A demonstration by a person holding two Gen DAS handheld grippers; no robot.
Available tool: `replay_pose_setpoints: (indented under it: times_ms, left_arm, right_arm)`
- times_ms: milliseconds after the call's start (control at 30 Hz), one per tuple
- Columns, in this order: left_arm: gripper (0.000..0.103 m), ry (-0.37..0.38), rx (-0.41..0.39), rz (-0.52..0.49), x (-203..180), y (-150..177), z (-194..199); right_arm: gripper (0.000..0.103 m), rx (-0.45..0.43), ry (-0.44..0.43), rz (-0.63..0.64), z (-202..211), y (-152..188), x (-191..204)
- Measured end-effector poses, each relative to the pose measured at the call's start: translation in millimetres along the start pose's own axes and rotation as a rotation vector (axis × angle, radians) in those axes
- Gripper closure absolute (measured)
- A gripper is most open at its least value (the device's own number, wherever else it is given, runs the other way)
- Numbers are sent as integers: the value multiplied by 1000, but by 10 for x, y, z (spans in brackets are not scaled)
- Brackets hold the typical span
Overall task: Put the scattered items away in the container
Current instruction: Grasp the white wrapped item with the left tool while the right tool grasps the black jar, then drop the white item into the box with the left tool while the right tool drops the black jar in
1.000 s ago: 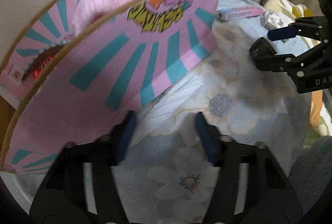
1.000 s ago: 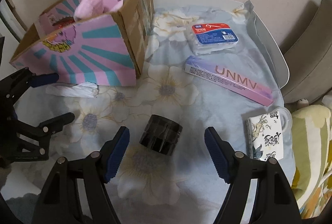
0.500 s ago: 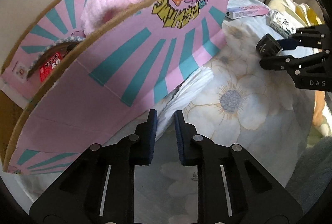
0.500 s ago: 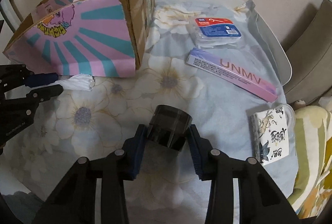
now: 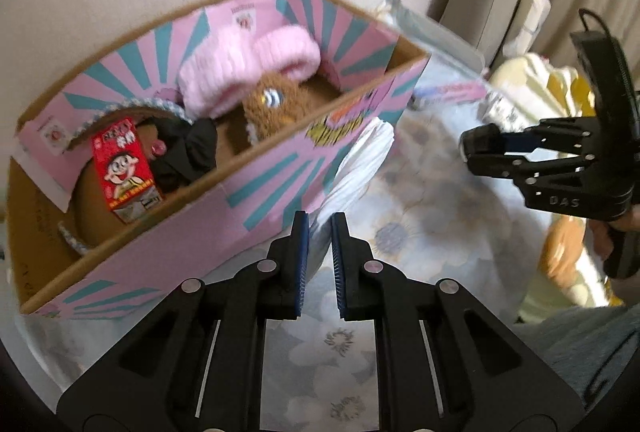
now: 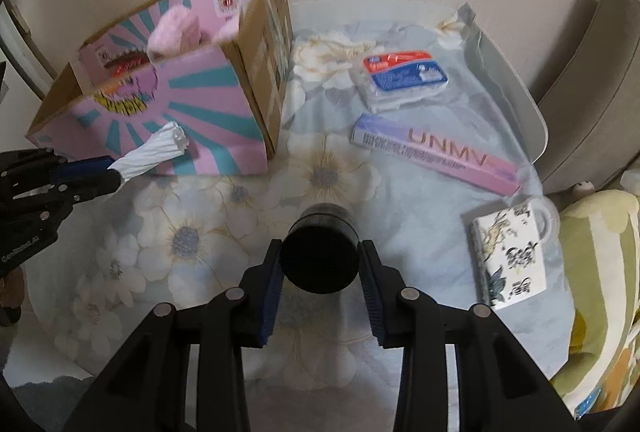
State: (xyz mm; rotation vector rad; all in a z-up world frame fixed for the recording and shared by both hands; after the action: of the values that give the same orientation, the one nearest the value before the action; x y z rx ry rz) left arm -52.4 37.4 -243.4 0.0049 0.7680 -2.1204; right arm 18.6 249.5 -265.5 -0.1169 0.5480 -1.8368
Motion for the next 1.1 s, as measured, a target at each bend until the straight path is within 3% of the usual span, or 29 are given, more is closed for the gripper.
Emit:
replay_pose_setpoints:
  times_ms: [267, 433, 567, 667, 833, 1100]
  left_arm:
    - [93, -47, -105, 25, -193, -321, 481]
    - [93, -129, -186, 72, 60, -478, 921]
    - [93, -211, -191, 135, 331, -571, 1002]
    - [93, -265, -172, 202, 532, -612, 968]
    - [93, -291, -155, 267, 756, -625, 934]
    - [93, -276, -157, 336, 993, -594, 887]
  right_arm:
    - [70, -89, -7, -11, 376, -274, -51]
    - [70, -177, -28, 6, 672, -638, -8]
    - [70, -237, -85, 43, 841, -956, 197]
    - [70, -243, -109, 91, 813, -1154, 446]
    - [70, -212, -150, 140, 661, -1360, 807]
    - [70, -183, -156, 223, 518, -1438, 1187]
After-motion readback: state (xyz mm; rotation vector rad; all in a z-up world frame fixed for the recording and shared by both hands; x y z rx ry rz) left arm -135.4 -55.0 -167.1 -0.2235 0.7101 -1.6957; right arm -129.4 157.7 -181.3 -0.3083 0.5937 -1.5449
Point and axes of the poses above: each gripper's, at about its wrist camera, not at the fingertips, and z roughly against the way its jaws point, x to its left, y to its underside, the point moved 5 cm from there along -z, roughly the way its jaws point, and after that the axes turned 15 degrees about y, right-handed, at the moved point
